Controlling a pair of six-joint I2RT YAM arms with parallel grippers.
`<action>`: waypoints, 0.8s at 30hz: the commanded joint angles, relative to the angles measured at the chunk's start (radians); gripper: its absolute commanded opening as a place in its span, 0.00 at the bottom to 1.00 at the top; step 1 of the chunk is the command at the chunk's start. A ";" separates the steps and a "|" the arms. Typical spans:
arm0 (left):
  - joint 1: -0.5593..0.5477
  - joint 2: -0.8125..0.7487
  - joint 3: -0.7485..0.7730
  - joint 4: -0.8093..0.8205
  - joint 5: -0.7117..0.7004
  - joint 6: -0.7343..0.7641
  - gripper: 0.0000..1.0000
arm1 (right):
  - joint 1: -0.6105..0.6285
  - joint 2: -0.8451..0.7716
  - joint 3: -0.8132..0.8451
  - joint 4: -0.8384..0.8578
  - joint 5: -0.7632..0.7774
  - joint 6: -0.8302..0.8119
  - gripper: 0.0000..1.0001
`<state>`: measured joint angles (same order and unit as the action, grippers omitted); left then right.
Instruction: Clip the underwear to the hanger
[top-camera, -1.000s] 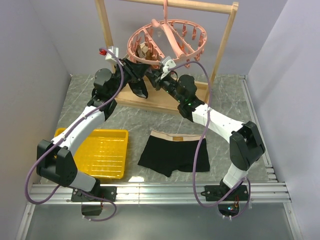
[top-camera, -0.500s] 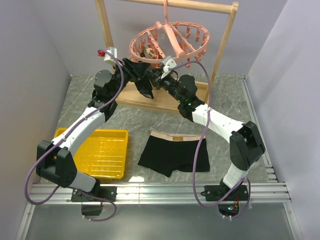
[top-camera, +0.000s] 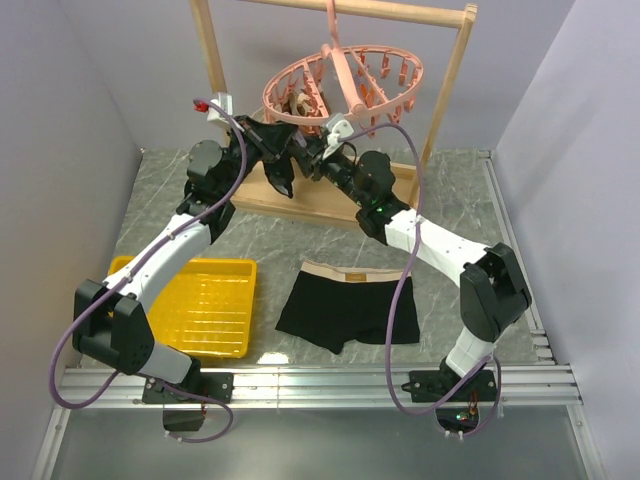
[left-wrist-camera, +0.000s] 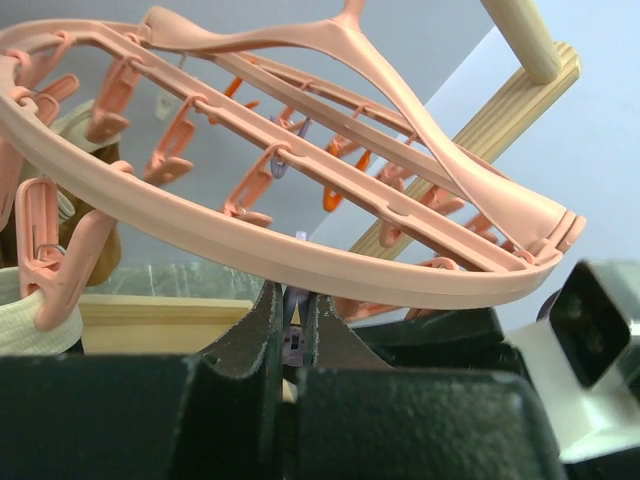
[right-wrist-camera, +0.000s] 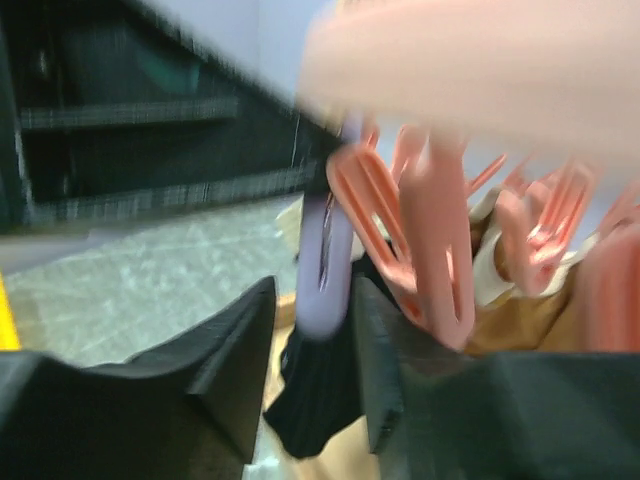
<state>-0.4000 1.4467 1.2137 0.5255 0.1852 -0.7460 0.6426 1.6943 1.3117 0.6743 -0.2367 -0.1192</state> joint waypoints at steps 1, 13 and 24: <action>0.009 -0.003 0.017 0.082 -0.006 -0.016 0.00 | -0.001 -0.057 -0.031 -0.010 -0.012 0.000 0.46; 0.009 -0.017 -0.011 0.077 0.003 0.020 0.00 | -0.046 -0.180 -0.201 -0.356 -0.252 0.007 0.59; 0.009 -0.008 0.000 0.064 0.013 0.016 0.00 | -0.038 -0.061 -0.240 -0.654 -0.338 0.058 0.48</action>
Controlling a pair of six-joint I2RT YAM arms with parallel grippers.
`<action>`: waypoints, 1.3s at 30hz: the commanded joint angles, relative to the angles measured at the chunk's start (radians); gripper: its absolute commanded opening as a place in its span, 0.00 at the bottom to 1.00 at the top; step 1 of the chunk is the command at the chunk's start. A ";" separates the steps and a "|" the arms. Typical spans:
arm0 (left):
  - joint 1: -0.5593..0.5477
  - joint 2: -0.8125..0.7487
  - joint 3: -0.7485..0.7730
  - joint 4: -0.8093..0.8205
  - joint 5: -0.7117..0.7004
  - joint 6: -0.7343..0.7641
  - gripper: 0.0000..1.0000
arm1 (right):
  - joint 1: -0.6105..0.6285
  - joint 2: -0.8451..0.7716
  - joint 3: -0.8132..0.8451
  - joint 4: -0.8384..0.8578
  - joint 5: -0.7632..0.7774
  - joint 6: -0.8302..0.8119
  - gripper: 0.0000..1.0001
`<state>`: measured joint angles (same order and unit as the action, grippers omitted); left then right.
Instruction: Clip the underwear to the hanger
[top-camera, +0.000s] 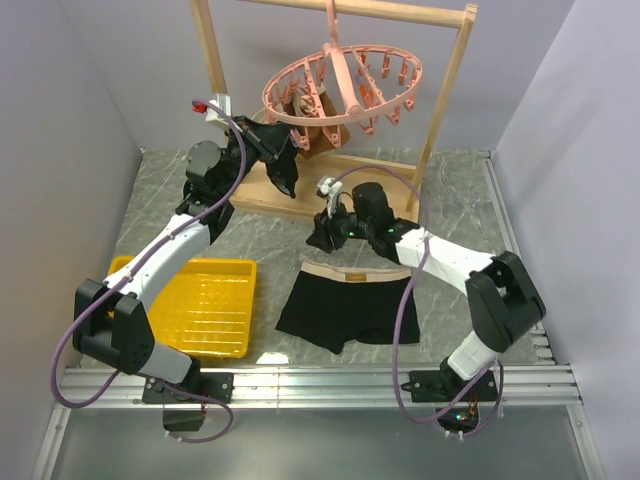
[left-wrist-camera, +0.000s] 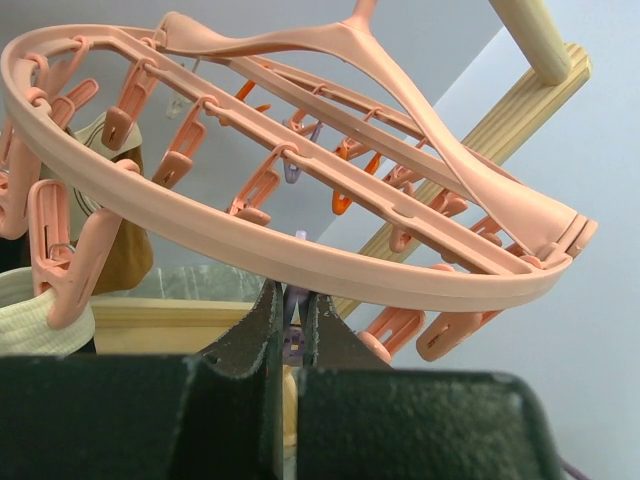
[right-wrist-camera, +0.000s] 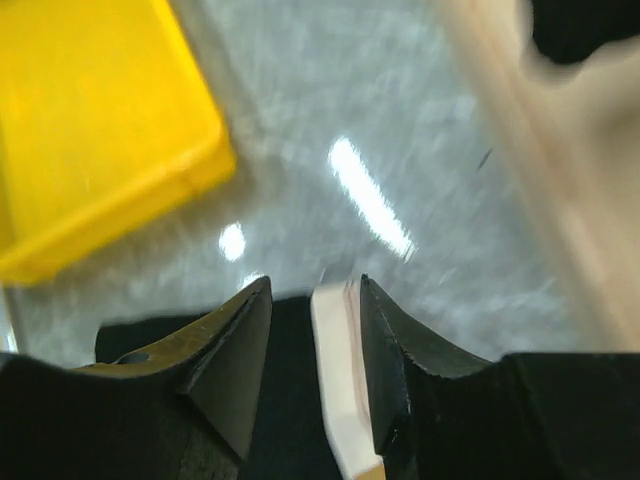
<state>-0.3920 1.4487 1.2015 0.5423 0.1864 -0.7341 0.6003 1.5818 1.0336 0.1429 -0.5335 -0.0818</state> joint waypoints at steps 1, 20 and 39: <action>0.001 -0.008 0.012 0.047 0.013 0.004 0.00 | 0.004 0.070 0.067 -0.176 -0.046 0.016 0.48; 0.001 -0.007 0.007 0.042 0.024 0.001 0.00 | -0.068 0.418 0.448 -0.805 -0.278 -0.391 0.59; 0.001 -0.005 -0.007 0.038 0.038 -0.007 0.00 | -0.120 0.625 0.663 -1.003 -0.350 -0.407 0.73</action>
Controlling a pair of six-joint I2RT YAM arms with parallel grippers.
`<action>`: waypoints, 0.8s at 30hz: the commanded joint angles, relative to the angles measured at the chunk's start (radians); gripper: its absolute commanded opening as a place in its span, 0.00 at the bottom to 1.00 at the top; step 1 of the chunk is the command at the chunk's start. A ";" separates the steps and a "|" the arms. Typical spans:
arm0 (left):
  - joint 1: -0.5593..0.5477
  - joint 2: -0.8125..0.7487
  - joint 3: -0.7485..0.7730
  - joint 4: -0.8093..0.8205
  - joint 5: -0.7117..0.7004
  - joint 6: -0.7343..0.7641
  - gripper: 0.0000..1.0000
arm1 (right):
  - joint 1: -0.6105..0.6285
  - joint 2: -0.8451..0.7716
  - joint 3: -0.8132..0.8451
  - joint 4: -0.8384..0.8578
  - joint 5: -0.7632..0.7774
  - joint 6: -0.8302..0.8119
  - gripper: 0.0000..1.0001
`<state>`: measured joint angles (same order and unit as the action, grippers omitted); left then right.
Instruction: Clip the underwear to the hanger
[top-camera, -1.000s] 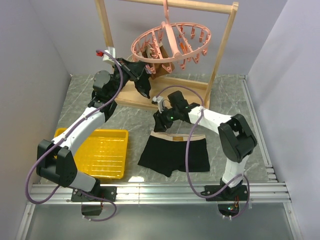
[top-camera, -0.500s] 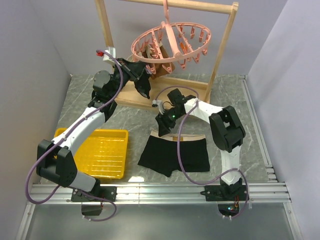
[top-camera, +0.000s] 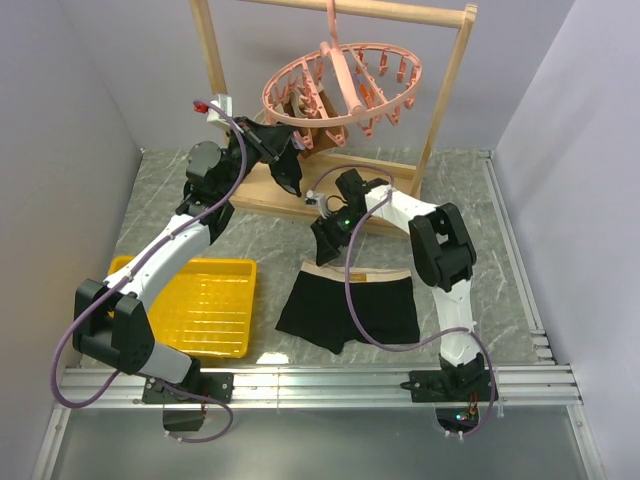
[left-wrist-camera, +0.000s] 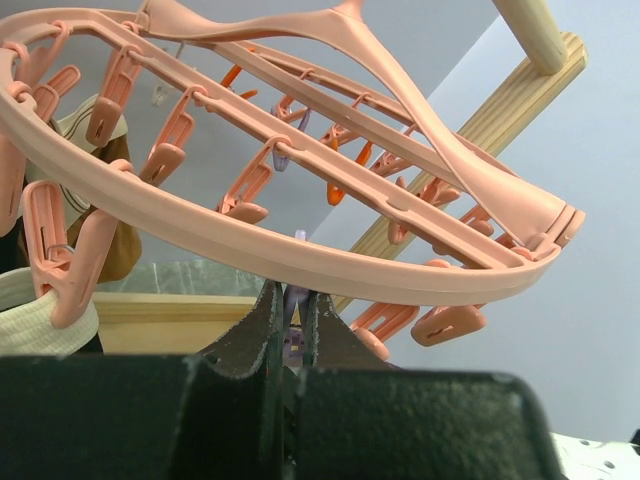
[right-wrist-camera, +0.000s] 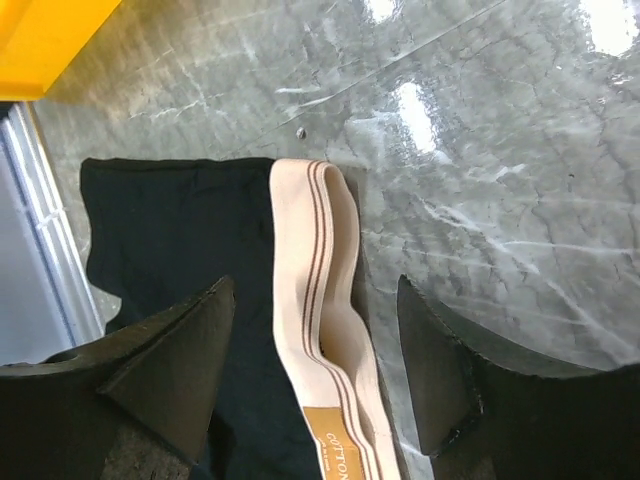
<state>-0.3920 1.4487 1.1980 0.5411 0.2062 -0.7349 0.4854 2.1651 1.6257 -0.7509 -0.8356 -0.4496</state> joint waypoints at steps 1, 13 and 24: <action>0.001 -0.002 -0.002 0.043 0.016 -0.008 0.00 | -0.004 0.053 0.085 -0.145 -0.054 -0.046 0.73; 0.001 0.004 -0.002 0.049 0.019 -0.017 0.00 | -0.011 0.130 0.112 -0.283 -0.062 -0.110 0.73; -0.001 0.006 -0.001 0.048 0.018 -0.012 0.00 | -0.007 0.101 0.073 -0.271 -0.082 -0.117 0.44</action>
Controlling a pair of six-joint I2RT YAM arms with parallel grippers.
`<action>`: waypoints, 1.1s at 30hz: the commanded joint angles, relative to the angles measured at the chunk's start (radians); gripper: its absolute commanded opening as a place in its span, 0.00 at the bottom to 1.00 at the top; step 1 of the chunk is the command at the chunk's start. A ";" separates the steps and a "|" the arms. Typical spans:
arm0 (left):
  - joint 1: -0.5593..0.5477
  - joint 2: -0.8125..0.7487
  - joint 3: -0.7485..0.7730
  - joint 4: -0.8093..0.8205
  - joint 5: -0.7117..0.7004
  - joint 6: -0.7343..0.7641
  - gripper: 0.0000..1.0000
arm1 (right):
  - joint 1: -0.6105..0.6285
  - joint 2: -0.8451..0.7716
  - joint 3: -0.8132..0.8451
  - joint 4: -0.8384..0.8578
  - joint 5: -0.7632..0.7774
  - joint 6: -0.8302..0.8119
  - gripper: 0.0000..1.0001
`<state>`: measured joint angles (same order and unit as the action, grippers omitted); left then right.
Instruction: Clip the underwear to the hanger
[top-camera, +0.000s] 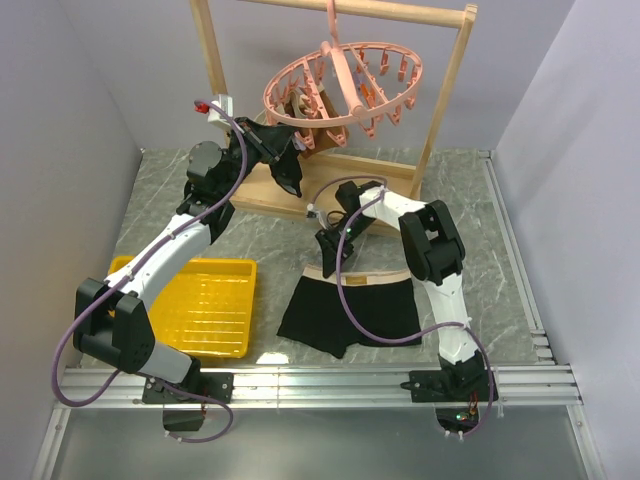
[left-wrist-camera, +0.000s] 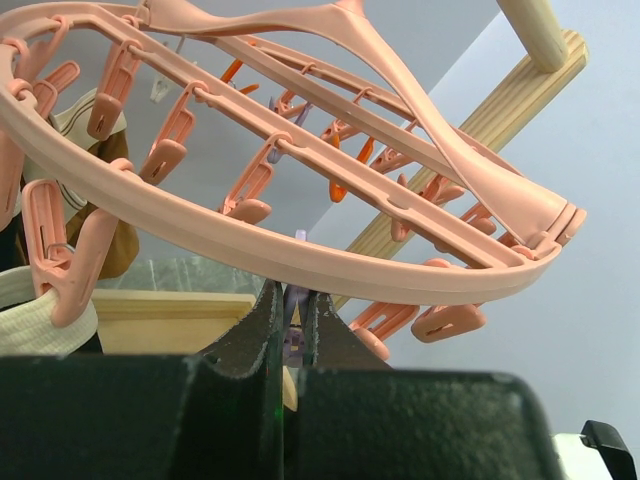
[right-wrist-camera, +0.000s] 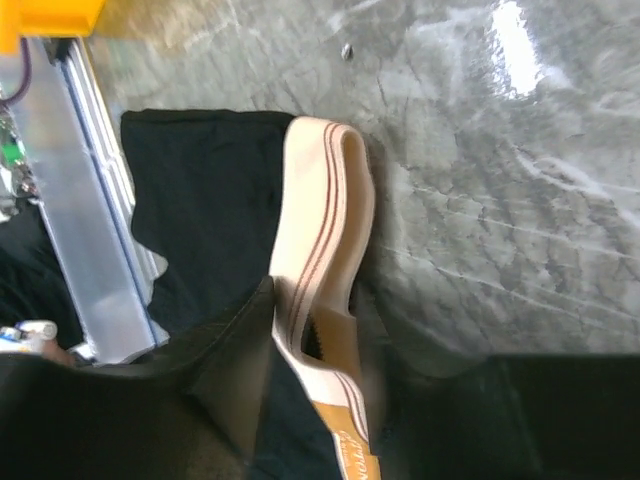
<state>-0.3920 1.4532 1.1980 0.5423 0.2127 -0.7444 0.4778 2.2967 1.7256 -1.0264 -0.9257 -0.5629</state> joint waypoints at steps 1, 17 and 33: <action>-0.001 -0.004 -0.006 0.044 0.011 -0.003 0.00 | 0.001 -0.051 -0.043 0.056 0.010 0.004 0.39; -0.001 -0.025 -0.020 -0.013 0.017 0.043 0.00 | 0.035 -0.595 -0.282 0.548 0.246 0.052 0.00; -0.002 -0.011 -0.017 -0.065 0.033 0.083 0.00 | 0.053 -0.600 -0.100 0.578 0.327 0.096 0.00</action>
<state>-0.3923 1.4525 1.1820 0.5217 0.2184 -0.6899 0.5194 1.6993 1.5455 -0.4911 -0.6075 -0.4915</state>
